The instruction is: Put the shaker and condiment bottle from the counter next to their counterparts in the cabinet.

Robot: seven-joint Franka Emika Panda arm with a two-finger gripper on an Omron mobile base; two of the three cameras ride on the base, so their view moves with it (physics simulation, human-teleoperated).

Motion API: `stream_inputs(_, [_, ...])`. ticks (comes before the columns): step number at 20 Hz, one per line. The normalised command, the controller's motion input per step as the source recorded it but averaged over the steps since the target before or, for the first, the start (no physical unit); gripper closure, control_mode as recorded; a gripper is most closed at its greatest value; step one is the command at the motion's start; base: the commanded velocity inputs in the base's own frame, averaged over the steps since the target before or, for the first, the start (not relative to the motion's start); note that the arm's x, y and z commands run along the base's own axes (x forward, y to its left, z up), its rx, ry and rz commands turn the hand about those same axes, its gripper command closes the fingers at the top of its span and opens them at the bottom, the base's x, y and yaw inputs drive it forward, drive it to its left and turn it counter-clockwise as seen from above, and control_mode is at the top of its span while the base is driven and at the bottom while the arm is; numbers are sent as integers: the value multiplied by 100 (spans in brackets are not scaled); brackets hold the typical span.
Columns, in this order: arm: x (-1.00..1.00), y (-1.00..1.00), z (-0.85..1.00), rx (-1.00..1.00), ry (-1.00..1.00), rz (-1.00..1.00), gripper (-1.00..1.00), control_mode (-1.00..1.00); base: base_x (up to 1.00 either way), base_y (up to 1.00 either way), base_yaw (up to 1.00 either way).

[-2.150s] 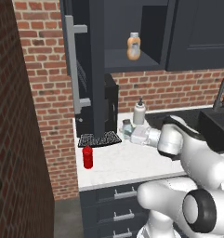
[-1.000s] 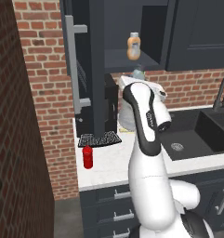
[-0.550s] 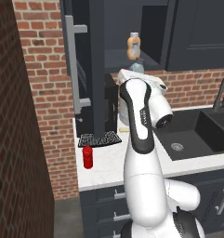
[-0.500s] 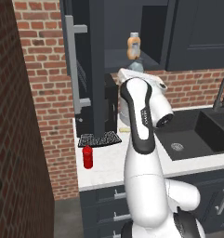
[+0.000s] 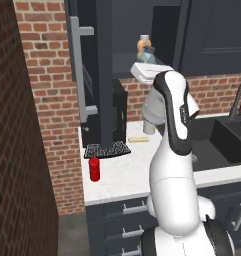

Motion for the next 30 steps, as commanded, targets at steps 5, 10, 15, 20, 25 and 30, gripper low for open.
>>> stream_inputs(5, [12,15,0,-3,-1,1,100,-100,0,0,0])
stream_inputs(10, [19,45,10,-7,0,0,100,-100,0,0,0])
stream_inputs(15, [12,21,23,-20,4,0,100,-100,0,0,0])
stream_inputs(20, [6,1,17,-14,3,0,100,-100,0,0,0])
stream_inputs(25, [16,4,-11,0,1,0,100,-100,0,0,0])
stream_inputs(30, [51,23,-35,0,11,1,100,-100,0,0,0])
